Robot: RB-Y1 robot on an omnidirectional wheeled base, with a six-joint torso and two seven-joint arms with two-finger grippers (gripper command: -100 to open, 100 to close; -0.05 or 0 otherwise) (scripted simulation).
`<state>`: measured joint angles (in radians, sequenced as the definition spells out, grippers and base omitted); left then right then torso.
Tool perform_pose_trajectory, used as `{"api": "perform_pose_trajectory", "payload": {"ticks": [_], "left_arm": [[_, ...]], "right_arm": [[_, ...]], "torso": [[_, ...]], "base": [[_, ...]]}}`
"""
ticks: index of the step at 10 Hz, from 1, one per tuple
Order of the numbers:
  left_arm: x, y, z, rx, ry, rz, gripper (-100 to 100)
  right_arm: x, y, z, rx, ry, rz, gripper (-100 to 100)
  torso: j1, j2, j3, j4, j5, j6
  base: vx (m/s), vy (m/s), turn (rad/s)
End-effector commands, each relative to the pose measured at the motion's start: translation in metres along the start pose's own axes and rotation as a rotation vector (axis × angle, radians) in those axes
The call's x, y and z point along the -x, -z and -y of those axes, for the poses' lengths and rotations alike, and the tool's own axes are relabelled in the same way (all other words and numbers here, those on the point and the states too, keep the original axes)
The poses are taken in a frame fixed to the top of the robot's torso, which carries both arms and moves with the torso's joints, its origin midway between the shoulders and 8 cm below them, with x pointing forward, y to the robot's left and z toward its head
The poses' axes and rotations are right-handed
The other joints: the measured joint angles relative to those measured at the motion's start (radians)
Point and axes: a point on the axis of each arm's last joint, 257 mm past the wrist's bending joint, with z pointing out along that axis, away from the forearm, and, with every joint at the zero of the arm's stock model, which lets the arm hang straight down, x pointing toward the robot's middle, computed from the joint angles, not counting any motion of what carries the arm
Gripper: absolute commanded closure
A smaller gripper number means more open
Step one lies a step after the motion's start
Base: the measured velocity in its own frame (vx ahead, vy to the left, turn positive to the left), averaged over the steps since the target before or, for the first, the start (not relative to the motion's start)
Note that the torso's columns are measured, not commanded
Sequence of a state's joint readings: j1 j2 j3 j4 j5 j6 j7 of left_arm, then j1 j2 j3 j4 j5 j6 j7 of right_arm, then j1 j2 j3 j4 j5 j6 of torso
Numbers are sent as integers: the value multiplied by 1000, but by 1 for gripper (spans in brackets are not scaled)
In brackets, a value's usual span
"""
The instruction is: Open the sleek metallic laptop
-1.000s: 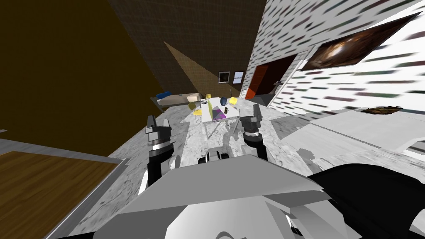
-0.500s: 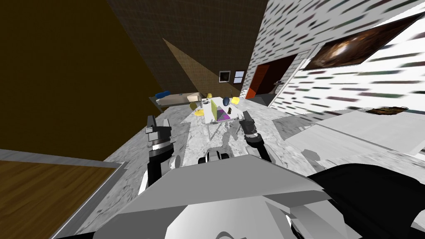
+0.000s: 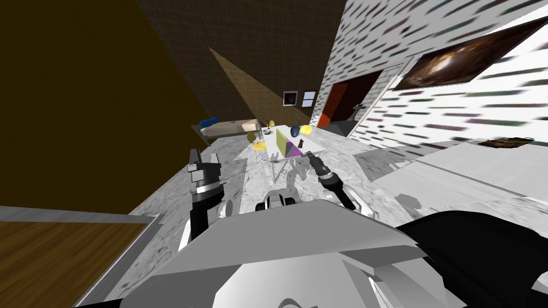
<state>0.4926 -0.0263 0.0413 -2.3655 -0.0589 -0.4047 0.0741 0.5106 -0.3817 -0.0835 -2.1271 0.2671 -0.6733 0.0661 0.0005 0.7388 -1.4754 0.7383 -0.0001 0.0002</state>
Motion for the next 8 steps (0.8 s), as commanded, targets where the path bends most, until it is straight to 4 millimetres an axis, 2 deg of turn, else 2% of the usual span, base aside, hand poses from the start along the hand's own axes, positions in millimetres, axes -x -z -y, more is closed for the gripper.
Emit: {"api": "perform_pose_trajectory", "payload": {"ticks": [1, 2, 4, 5, 7, 8], "left_arm": [[0, 0, 0, 0, 0, 0, 0], [0, 0, 0, 0, 0, 0, 0], [0, 0, 0, 0, 0, 0, 0], [0, 0, 0, 0, 0, 0, 0], [0, 0, 0, 0, 0, 0, 0], [0, 0, 0, 0, 0, 0, 0]], "right_arm": [[-12, 16, 32, -38, 193, -131, -100], [-14, 17, 33, -38, 199, -143, -100], [-19, 36, 62, -68, 351, -251, -100], [-19, 36, 62, -63, 356, -262, -100], [-18, 56, 92, -85, 510, -371, -100], [-18, 57, 94, -83, 516, -385, -100]], "torso": [[4, -2, -1, -1, 1, 0], [3, -2, -1, -1, 1, 0], [-2, 0, 0, 0, -1, 0], [0, -4, -2, -1, 0, 0], [-3, 2, 1, 0, -1, 0], [2, -1, 0, 0, 0, 0]], "base": [[120, 214, -30], [91, 162, -13], [133, 182, -26], [119, 136, -16], [100, 146, -25], [94, 140, -19]]}}
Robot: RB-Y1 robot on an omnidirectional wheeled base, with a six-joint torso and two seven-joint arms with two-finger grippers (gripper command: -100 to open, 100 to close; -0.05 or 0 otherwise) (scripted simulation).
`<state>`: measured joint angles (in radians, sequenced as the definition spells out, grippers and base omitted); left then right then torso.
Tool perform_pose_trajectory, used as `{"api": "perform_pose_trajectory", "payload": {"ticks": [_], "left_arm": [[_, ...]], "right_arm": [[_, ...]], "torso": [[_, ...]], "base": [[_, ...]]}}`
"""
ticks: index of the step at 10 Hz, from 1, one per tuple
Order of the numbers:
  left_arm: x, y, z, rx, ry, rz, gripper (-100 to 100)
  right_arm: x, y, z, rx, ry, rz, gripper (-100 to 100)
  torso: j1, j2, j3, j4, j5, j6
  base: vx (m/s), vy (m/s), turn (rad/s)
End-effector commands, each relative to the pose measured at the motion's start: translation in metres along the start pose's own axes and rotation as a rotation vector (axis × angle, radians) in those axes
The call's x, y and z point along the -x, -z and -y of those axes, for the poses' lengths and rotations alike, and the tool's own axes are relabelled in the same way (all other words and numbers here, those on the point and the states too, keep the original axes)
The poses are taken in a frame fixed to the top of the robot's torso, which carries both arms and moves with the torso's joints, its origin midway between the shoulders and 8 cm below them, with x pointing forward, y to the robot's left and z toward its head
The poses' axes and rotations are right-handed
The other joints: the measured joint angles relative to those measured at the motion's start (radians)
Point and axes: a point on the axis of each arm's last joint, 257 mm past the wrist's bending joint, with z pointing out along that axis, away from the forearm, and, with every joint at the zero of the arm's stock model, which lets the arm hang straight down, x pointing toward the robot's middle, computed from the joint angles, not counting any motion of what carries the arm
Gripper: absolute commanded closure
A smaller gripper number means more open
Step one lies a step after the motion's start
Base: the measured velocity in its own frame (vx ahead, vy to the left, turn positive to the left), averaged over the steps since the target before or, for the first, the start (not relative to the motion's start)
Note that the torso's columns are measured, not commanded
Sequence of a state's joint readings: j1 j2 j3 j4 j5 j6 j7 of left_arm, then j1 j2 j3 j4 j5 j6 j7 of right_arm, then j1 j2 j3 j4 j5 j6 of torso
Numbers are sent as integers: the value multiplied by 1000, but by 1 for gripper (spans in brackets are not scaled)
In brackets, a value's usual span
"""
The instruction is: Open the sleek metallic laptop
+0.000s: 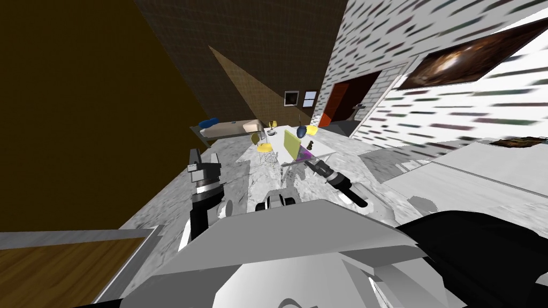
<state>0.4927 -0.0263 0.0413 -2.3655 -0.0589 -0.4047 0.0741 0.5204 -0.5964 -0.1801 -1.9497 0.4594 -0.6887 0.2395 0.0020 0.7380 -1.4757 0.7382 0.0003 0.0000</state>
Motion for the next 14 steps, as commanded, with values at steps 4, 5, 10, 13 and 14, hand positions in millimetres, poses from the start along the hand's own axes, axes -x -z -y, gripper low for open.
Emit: {"api": "perform_pose_trajectory", "payload": {"ticks": [4, 5, 10, 13, 14], "left_arm": [[0, 0, 0, 0, 0, 0, 0], [0, 0, 0, 0, 0, 0, 0], [0, 0, 0, 0, 0, 0, 0], [0, 0, 0, 0, 0, 0, 0], [0, 0, 0, 0, 0, 0, 0]], "right_arm": [[-22, 26, 46, -19, 221, -171, -100], [-28, 37, 65, -28, 303, -233, -100], [-34, 75, 126, -44, 548, -427, -100], [-28, 101, 168, -53, 705, -553, -100], [-21, 108, 183, -44, 785, -602, -100]], "torso": [[-2, 1, 0, 0, 0, 0], [-2, 0, 0, 0, 0, 0], [0, 0, 0, 0, 0, 0], [0, 1, 1, 0, 0, 0], [-2, 0, -1, 0, 0, 0]], "base": [[66, 122, -16], [111, 139, -16], [110, 166, -24], [77, 151, -22], [108, 145, -18]]}}
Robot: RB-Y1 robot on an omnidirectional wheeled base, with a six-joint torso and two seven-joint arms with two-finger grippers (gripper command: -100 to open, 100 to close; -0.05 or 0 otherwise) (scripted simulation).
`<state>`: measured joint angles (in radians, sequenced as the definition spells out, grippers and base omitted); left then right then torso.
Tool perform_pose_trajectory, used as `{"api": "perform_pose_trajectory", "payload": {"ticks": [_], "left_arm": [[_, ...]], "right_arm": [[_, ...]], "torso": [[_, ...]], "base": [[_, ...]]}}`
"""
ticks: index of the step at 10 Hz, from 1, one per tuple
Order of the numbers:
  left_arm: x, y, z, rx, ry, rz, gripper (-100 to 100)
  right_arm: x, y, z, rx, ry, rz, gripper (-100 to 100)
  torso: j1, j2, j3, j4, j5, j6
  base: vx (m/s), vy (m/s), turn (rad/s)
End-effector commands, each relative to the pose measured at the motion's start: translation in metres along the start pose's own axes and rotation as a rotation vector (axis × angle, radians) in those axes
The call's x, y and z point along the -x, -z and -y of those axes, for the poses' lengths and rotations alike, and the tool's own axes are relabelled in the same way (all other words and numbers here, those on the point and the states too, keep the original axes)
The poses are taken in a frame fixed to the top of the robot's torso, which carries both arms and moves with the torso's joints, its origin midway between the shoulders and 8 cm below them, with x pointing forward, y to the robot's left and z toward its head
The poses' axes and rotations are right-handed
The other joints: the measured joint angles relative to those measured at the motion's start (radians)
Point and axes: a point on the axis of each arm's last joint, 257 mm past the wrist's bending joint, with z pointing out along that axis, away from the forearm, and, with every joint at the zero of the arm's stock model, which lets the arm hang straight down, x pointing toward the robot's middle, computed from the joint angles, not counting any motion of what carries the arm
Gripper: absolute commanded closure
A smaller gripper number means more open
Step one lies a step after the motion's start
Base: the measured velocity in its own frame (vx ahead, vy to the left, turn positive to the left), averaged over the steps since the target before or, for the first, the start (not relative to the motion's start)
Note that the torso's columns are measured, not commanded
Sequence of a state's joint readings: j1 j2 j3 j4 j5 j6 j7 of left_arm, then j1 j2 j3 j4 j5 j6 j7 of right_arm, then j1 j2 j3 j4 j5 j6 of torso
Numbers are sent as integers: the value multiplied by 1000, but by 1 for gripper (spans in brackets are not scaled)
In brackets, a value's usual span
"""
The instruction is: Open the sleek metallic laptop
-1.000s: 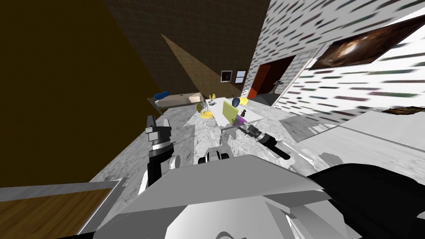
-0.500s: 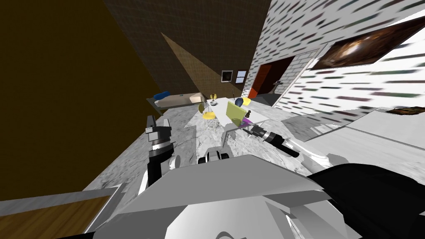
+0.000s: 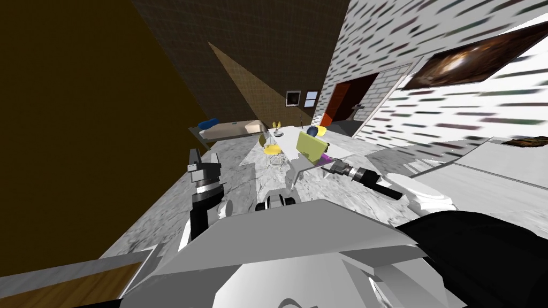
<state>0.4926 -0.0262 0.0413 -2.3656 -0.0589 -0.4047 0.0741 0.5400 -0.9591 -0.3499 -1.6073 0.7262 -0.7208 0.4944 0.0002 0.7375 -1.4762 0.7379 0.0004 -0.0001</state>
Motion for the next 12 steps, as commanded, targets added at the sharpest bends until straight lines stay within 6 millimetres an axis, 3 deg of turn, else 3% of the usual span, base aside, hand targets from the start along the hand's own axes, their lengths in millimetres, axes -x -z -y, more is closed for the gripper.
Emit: {"api": "perform_pose_trajectory", "payload": {"ticks": [1, 2, 3, 6, 7, 8, 9, 12], "left_arm": [[0, 0, 0, 0, 0, 0, 0], [0, 0, 0, 0, 0, 0, 0], [0, 0, 0, 0, 0, 0, 0], [0, 0, 0, 0, 0, 0, 0], [0, 0, 0, 0, 0, 0, 0], [0, 0, 0, 0, 0, 0, 0], [0, 0, 0, 0, 0, 0, 0], [0, 0, 0, 0, 0, 0, 0]], "right_arm": [[-22, 10, 24, -6, 90, -79, -100], [-33, 19, 41, -8, 163, -132, -100], [-35, 21, 42, -9, 164, -138, -100], [-61, 51, 95, -13, 362, -288, -100], [-63, 54, 100, -14, 366, -301, -100], [-67, 64, 117, -12, 430, -345, -100], [-69, 66, 118, -14, 427, -350, -100], [-78, 97, 167, -12, 581, -475, -100]], "torso": [[0, -1, -1, -1, -1, 0], [-3, 1, 0, 0, -1, 0], [-1, 1, 1, 0, -1, 0], [2, -1, -1, 0, 0, 0], [3, -3, -2, -1, 1, 0], [1, 1, 0, 0, 0, 0], [-1, 3, 2, 1, -1, 0], [2, -2, -1, 0, 0, -1]], "base": [[70, 110, -6], [71, 120, -16], [65, 106, -19], [109, 144, -26], [98, 157, -8], [59, 138, -16], [28, 98, -21], [75, 135, -24]]}}
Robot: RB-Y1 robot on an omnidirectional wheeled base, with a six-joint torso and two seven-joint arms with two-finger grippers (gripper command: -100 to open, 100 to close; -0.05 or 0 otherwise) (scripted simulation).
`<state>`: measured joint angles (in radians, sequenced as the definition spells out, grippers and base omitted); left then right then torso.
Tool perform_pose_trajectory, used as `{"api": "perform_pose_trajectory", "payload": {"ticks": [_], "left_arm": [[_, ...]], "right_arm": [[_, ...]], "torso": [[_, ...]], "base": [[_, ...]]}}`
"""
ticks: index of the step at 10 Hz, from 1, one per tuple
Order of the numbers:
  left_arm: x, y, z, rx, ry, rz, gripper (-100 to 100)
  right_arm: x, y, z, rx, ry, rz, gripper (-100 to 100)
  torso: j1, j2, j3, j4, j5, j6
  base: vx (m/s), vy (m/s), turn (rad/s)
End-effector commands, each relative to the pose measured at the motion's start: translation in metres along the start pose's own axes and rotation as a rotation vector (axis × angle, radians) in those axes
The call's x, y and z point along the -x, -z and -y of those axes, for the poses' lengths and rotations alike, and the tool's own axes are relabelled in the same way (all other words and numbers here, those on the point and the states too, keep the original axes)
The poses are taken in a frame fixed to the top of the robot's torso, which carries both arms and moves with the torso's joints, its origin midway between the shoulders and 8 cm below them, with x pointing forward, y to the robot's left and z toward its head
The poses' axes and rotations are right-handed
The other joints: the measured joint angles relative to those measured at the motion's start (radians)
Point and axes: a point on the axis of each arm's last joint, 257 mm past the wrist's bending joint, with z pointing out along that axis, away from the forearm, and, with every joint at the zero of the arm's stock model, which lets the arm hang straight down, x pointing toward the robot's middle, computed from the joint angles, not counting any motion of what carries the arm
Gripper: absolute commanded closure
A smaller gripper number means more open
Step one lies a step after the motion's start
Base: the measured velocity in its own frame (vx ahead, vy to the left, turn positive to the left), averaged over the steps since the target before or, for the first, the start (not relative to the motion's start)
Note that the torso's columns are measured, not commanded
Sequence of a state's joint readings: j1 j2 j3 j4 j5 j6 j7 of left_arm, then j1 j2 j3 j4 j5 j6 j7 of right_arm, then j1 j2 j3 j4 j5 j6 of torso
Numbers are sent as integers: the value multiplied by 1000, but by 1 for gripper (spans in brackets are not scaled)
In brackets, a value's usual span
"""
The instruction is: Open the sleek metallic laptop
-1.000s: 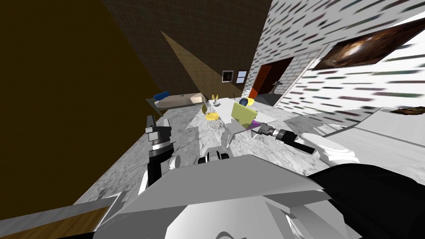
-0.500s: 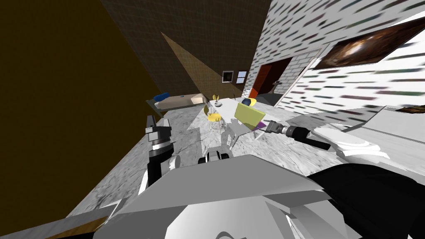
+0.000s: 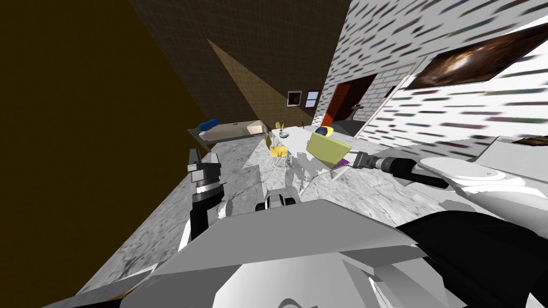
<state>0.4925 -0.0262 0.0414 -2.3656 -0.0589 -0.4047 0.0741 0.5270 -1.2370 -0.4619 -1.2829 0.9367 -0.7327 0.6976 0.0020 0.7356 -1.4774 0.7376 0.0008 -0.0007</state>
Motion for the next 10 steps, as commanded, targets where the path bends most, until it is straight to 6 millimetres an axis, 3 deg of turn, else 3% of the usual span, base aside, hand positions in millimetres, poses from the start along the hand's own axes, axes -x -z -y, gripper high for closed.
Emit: {"api": "perform_pose_trajectory", "payload": {"ticks": [1, 3, 6, 8, 9, 10], "left_arm": [[0, 0, 0, 0, 0, 0, 0], [0, 0, 0, 0, 0, 0, 0], [0, 0, 0, 0, 0, 0, 0], [0, 0, 0, 0, 0, 0, 0], [0, 0, 0, 0, 0, 0, 0], [0, 0, 0, 0, 0, 0, 0]], "right_arm": [[-20, 11, 22, -1, 82, -64, -100], [-30, 17, 33, 0, 125, -97, -100], [-54, 36, 65, 5, 241, -186, -100], [-50, 31, 59, 6, 217, -171, -100], [-50, 30, 59, 7, 216, -171, 100], [-42, 30, 53, 26, 148, -137, 100]], "torso": [[2, -2, -1, 0, 1, -1], [-3, 3, 2, 1, 0, 0], [-2, 1, 1, 0, -1, 0], [-3, 3, 1, 0, 0, -1], [-5, 4, 2, 1, -1, 0], [-5, 4, 2, 1, -2, 0]], "base": [[65, 116, -4], [44, 76, -3], [53, 88, -14], [14, 35, -12], [2, 6, 1], [8, -88, 25]]}}
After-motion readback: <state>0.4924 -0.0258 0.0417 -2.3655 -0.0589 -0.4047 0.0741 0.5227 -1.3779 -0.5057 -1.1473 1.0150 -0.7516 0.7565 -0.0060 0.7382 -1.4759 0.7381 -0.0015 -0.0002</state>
